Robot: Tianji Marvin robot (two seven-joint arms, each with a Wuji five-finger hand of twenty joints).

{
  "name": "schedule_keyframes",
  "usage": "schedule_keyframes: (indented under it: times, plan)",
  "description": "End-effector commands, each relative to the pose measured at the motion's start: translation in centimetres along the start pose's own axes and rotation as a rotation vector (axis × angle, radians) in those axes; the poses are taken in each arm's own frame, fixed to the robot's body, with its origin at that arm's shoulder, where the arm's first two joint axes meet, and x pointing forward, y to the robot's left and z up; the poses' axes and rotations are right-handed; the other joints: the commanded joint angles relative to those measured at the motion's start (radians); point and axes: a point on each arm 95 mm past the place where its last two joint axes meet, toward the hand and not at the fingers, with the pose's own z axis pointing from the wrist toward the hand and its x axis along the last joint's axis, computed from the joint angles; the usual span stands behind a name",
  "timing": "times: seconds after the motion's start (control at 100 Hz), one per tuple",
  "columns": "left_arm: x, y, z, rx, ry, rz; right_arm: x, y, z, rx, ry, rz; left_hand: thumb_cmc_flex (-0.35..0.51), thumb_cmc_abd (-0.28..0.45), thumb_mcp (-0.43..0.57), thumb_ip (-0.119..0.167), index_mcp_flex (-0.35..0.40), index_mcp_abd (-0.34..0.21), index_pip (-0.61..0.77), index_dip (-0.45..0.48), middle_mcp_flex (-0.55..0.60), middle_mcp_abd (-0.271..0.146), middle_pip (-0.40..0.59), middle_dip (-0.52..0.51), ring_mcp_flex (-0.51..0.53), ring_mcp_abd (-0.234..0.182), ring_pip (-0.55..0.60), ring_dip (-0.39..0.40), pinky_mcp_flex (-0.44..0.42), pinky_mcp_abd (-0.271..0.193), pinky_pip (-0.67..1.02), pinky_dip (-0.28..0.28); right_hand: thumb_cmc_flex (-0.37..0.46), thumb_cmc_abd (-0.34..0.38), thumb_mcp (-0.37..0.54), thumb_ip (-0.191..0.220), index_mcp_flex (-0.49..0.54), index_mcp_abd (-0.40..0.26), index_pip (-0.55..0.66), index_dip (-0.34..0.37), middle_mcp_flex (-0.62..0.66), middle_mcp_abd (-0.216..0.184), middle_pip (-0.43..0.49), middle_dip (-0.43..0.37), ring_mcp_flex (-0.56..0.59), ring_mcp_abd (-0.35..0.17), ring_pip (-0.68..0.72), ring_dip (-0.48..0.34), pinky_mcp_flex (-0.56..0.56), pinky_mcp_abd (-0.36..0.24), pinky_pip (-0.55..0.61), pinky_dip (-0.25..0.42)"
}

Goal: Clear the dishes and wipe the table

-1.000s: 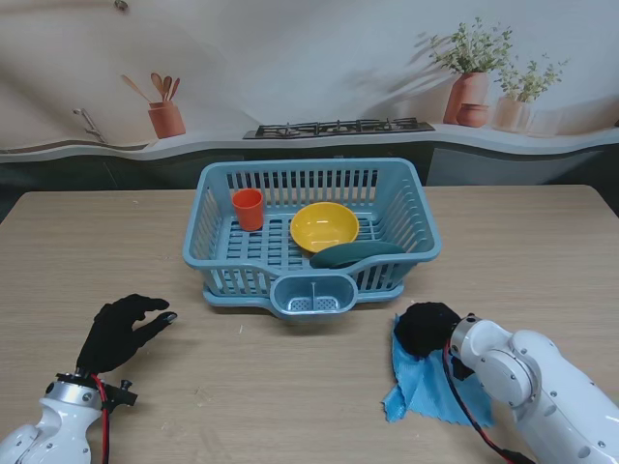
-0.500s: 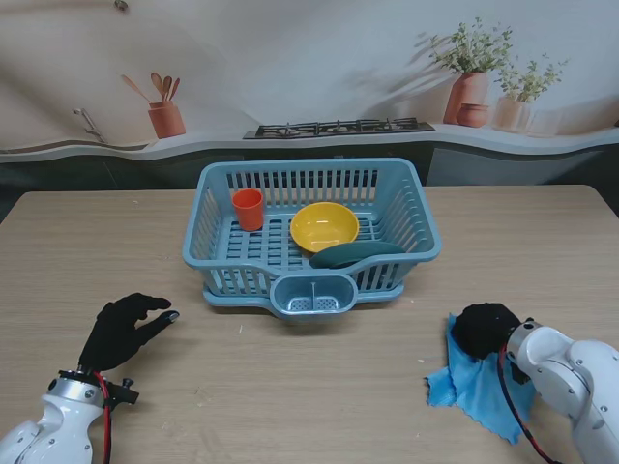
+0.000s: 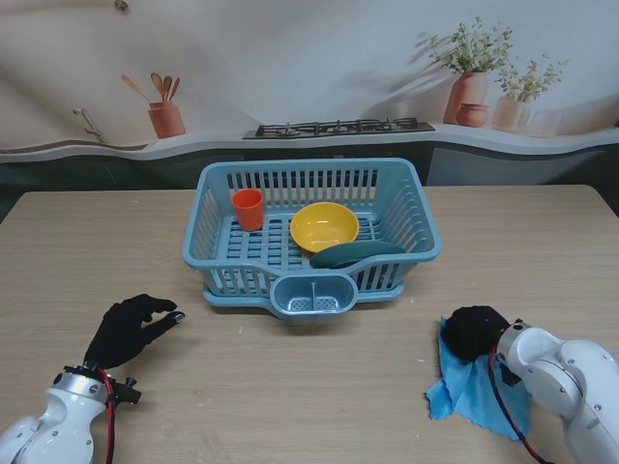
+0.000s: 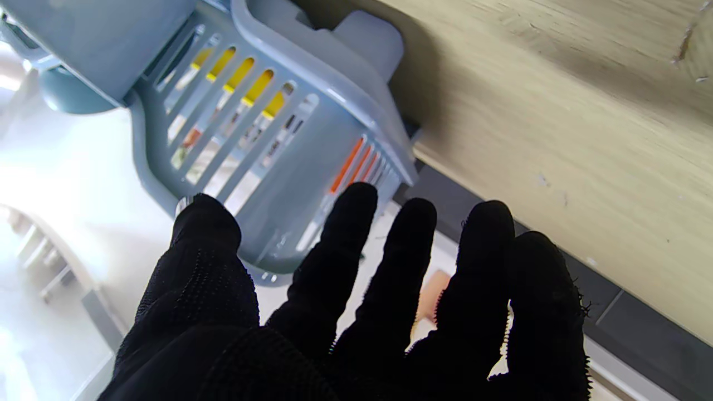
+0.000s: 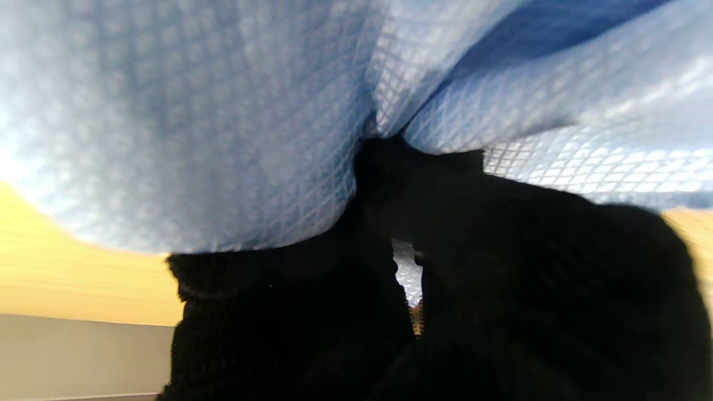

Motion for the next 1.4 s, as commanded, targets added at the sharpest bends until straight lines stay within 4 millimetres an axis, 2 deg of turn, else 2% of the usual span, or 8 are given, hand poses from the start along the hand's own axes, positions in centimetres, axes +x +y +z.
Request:
schedule_keyframes:
  times: [0.0, 0.39, 0.58, 0.78, 1.2, 1.29, 1.39]
  plan:
    - [0.4, 0.0, 0.2, -0.018, 0.011, -0.003, 1.8, 0.1, 0.8, 0.012, 0.033, 0.012, 0.029, 0.044, -0.029, 0.026, 0.033, -0.006, -0.014, -0.005, -0.001, 0.017, -0.006, -0.003, 0.007, 0.040, 0.010, 0.008, -0.010, 0.008, 0.013, 0.013, 0.037, 0.021, 0.014, 0.002, -0.006, 0.027, 0.004, -0.011, 0.001, -0.025, -0.029, -0.028, 0.000, 0.019, 0.036, 0.001, -0.005, -0.050, 0.019, 0.005]
    - [0.4, -0.1, -0.1, 0.001, 0.015, -0.007, 7.8, 2.3, 4.7, -0.009, 0.147, 0.099, 0.029, 0.042, -0.029, 0.026, 0.034, -0.008, -0.012, -0.005, 0.000, 0.017, -0.006, -0.003, 0.007, 0.041, 0.009, 0.008, -0.011, 0.011, 0.012, 0.012, 0.036, 0.023, 0.012, 0.002, -0.006, 0.027, 0.004, -0.014, 0.001, -0.024, -0.030, -0.029, 0.000, 0.017, 0.035, 0.001, -0.004, -0.052, 0.019, 0.003]
    - [0.4, -0.1, -0.3, 0.008, 0.015, -0.010, 8.7, 2.5, 5.5, -0.006, 0.151, 0.101, 0.029, 0.042, -0.029, 0.026, 0.034, -0.007, -0.012, -0.005, 0.001, 0.018, -0.007, -0.003, 0.007, 0.042, 0.008, 0.009, -0.011, 0.011, 0.013, 0.012, 0.037, 0.023, 0.012, 0.003, -0.006, 0.027, 0.004, -0.014, 0.001, -0.024, -0.029, -0.029, -0.001, 0.016, 0.035, 0.001, -0.003, -0.054, 0.019, 0.002]
    - [0.5, -0.2, -0.4, 0.014, 0.017, -0.012, 6.6, 1.2, 4.7, 0.023, 0.109, 0.072, 0.029, 0.043, -0.029, 0.026, 0.035, -0.009, -0.011, -0.005, 0.000, 0.017, -0.006, -0.003, 0.008, 0.042, 0.009, 0.009, -0.011, 0.011, 0.013, 0.012, 0.037, 0.021, 0.013, 0.003, -0.006, 0.028, 0.004, -0.014, 0.002, -0.022, -0.028, -0.030, -0.001, 0.018, 0.036, 0.000, -0.003, -0.052, 0.020, 0.002]
    - [0.5, -0.3, -1.0, 0.044, 0.028, -0.004, -1.4, -1.0, 0.0, 0.029, -0.061, -0.061, 0.029, 0.043, -0.030, 0.026, 0.036, -0.010, -0.010, -0.004, 0.002, 0.017, -0.006, -0.003, 0.009, 0.041, 0.009, 0.010, -0.009, 0.011, 0.014, 0.012, 0.037, 0.022, 0.014, 0.003, -0.006, 0.028, 0.004, -0.015, -0.001, -0.021, -0.027, -0.031, -0.002, 0.019, 0.037, -0.001, -0.007, -0.052, 0.021, 0.002]
    - [0.4, -0.3, -1.0, 0.044, 0.029, -0.004, -2.0, -1.1, -0.5, 0.018, -0.081, -0.066, 0.030, 0.043, -0.029, 0.026, 0.037, -0.009, -0.010, -0.004, 0.001, 0.018, -0.007, -0.003, 0.009, 0.042, 0.009, 0.010, -0.009, 0.011, 0.014, 0.012, 0.038, 0.022, 0.015, 0.003, -0.007, 0.029, 0.004, -0.015, -0.001, -0.020, -0.026, -0.030, -0.003, 0.021, 0.038, -0.001, -0.008, -0.051, 0.022, 0.002]
    - [0.4, -0.3, -1.0, 0.042, 0.030, -0.005, -1.7, -1.1, -0.4, 0.011, -0.071, -0.061, 0.029, 0.044, -0.030, 0.026, 0.036, -0.009, -0.010, -0.004, 0.002, 0.016, -0.006, -0.003, 0.010, 0.041, 0.010, 0.010, -0.009, 0.011, 0.014, 0.012, 0.036, 0.024, 0.013, 0.002, -0.008, 0.030, 0.004, -0.015, -0.002, -0.021, -0.026, -0.031, -0.003, 0.020, 0.039, -0.001, -0.008, -0.052, 0.023, 0.003]
